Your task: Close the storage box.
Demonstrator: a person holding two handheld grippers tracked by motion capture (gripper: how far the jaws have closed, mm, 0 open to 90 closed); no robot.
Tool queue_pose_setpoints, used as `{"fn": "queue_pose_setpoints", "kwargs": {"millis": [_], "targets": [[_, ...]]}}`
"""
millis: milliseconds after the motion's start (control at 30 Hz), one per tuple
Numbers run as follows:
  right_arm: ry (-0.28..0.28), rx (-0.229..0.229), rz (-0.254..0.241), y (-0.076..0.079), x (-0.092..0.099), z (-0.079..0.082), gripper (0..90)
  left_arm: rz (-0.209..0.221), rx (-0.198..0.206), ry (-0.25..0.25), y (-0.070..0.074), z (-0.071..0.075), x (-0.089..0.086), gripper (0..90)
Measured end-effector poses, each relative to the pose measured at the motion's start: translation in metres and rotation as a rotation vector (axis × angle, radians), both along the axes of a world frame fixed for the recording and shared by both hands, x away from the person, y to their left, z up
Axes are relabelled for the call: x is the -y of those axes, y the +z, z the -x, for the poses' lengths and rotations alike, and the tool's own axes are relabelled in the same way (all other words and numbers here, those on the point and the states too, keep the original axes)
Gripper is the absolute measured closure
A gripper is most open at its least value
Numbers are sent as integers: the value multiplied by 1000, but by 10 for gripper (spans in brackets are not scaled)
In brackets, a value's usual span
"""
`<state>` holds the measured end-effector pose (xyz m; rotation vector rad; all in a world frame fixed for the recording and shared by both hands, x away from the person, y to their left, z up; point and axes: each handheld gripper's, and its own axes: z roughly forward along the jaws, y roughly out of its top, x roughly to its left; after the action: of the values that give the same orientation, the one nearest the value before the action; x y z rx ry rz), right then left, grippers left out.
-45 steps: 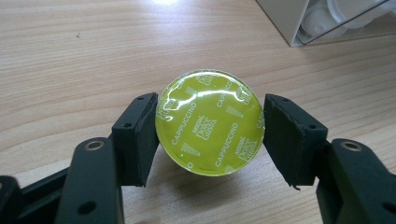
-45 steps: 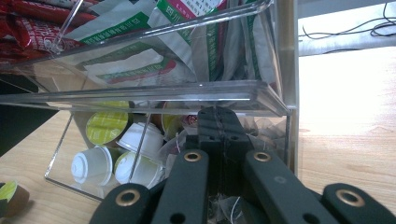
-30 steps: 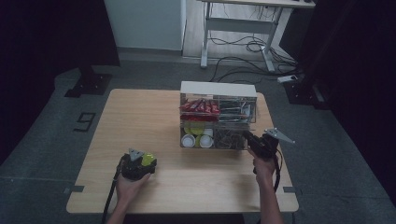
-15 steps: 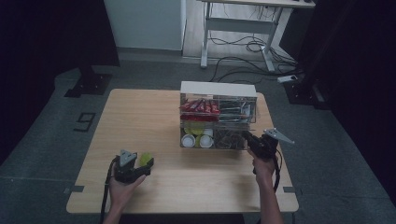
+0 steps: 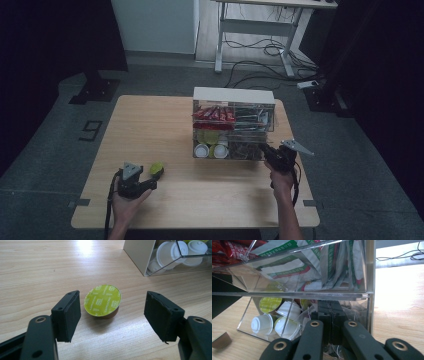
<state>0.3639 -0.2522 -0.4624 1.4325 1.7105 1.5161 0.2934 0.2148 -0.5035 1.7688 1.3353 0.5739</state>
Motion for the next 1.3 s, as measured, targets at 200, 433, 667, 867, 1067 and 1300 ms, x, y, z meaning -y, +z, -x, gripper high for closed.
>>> {"fn": "queue_pose_setpoints", "kwargs": {"millis": [200,433,667,867,1067,1300], "targets": [[2,-10,11,-3,-1,1,884,4,-10,-1,-1,-1,-2,296],[2,-21,21,-6,-2,3,884,4,-15,-8,-2,0,0,293],[7,-22,22,-8,-2,6,883,1,-22,-13,-4,0,0,294],[4,-22,27,-8,-2,9,883,0,-21,-14,-4,0,0,296],[7,-20,30,-8,-2,12,882,-1,-23,-15,-5,0,0,297],[11,-31,37,-11,-2,14,880,-4,-30,-19,-7,0,2,298]]}}
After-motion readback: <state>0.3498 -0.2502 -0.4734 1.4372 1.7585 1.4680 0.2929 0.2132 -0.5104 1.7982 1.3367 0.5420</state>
